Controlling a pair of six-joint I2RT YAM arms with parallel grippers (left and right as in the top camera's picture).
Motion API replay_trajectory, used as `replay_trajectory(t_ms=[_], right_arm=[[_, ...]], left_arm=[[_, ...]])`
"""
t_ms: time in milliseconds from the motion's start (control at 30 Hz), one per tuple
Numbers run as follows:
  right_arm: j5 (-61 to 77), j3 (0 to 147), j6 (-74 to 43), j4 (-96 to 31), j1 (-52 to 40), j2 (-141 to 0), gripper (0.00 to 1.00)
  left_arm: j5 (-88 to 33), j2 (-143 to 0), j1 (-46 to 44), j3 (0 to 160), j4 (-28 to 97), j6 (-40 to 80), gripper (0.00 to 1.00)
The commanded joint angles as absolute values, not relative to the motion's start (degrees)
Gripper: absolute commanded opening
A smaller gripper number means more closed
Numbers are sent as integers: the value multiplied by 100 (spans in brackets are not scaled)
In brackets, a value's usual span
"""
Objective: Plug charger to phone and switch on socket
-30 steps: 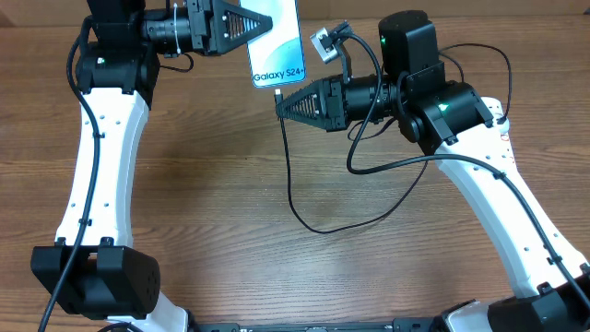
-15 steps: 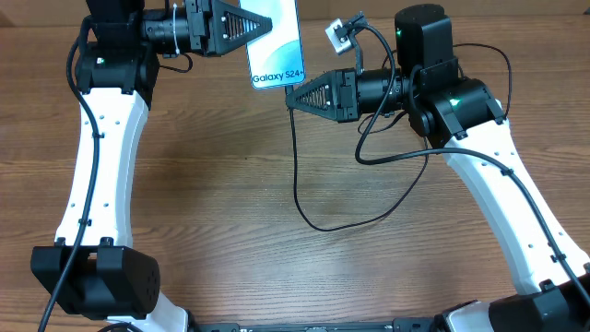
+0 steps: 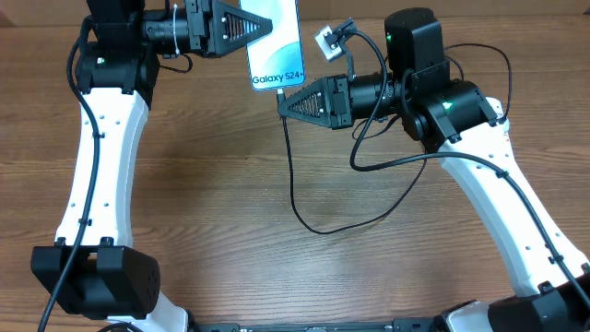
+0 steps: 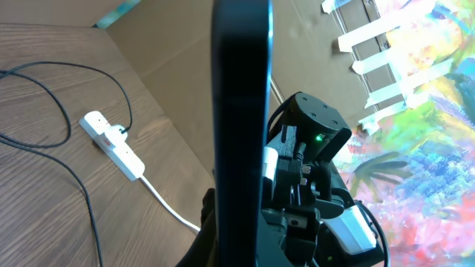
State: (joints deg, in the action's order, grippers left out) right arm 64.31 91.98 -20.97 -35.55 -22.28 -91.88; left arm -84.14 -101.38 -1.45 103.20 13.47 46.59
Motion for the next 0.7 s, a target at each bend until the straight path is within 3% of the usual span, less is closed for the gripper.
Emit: replay_trajectory(t_ms=[0,667], right_arm=[[6674,9371,-2093,-3518,-2265,-9002,4],[6414,9371,-2080,-3472,-2265,-9002,4]], left_arm=[[-8407,-10125,-139,10355,1253,4654,4],[-8702,-10125,-141,10355,1188,4700,4]])
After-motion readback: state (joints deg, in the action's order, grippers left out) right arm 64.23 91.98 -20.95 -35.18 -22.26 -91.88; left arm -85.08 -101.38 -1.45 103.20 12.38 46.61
